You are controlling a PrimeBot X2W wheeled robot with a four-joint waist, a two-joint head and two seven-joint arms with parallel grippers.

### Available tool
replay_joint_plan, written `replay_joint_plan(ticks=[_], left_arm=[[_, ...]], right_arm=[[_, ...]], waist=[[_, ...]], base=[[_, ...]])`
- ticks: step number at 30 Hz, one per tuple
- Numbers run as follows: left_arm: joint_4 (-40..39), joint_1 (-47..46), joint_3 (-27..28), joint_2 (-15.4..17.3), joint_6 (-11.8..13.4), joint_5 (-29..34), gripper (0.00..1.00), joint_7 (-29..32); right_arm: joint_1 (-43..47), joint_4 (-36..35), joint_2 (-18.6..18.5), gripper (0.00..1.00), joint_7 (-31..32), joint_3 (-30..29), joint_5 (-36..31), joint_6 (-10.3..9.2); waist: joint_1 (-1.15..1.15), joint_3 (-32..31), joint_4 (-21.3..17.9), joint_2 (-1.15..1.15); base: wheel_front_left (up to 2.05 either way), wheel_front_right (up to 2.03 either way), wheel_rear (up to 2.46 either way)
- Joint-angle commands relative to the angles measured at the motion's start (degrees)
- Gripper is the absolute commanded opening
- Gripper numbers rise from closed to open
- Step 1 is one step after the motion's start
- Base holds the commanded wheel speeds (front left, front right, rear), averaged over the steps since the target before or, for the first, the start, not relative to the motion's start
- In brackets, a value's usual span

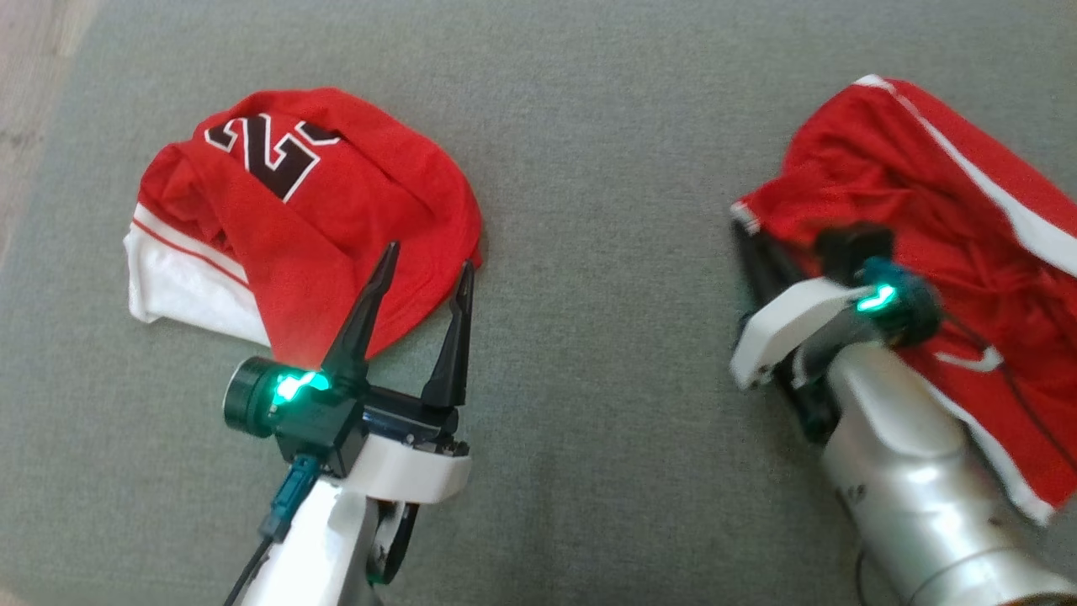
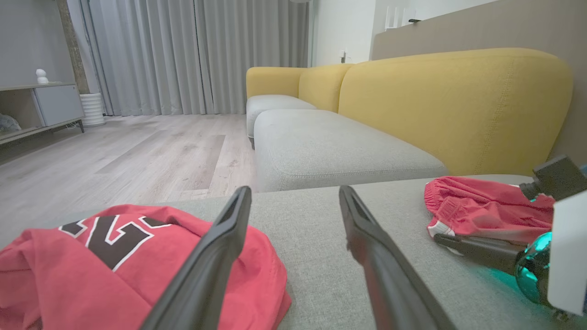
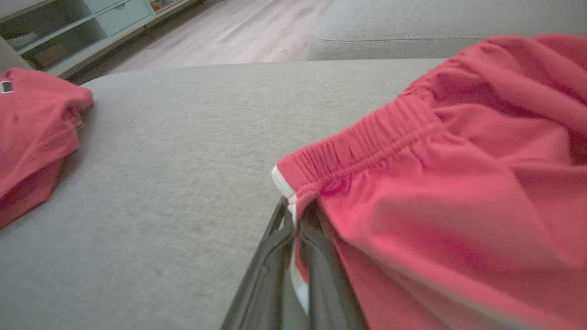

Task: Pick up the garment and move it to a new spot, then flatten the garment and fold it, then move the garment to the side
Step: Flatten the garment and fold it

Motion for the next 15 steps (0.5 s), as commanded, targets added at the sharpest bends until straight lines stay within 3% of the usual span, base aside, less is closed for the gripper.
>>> replay_joint_plan(ticks=[1, 7, 15], left_arm=[[-1.5, -1.6, 2.0, 0.1, 0.1, -0.3, 1.00, -0.3], [-1.3, -0.9, 2.5, 0.1, 0.1, -0.1, 1.00, -0.3], [-0.7, 0.5, 2.8, 0.1, 0.1, 0.2, 1.00, -0.3]], right_arm=[[1.2, -1.9, 1.4, 0.00, -0.7, 2.5, 1.0, -0.04], [4.2, -8.4, 1.4, 0.00, 0.6, 16.3, 9.9, -0.04], [6.0, -15.8, 0.9, 0.00, 3.9, 30.2, 17.3, -0.04]], waist=[[0.00, -0.6, -0.4, 0.00], [0.00, -3.0, -1.5, 0.00], [0.00, -6.0, -2.7, 0.00]], base=[[0.00, 0.00, 0.00], [0.00, 0.00, 0.00], [0.00, 0.00, 0.00]])
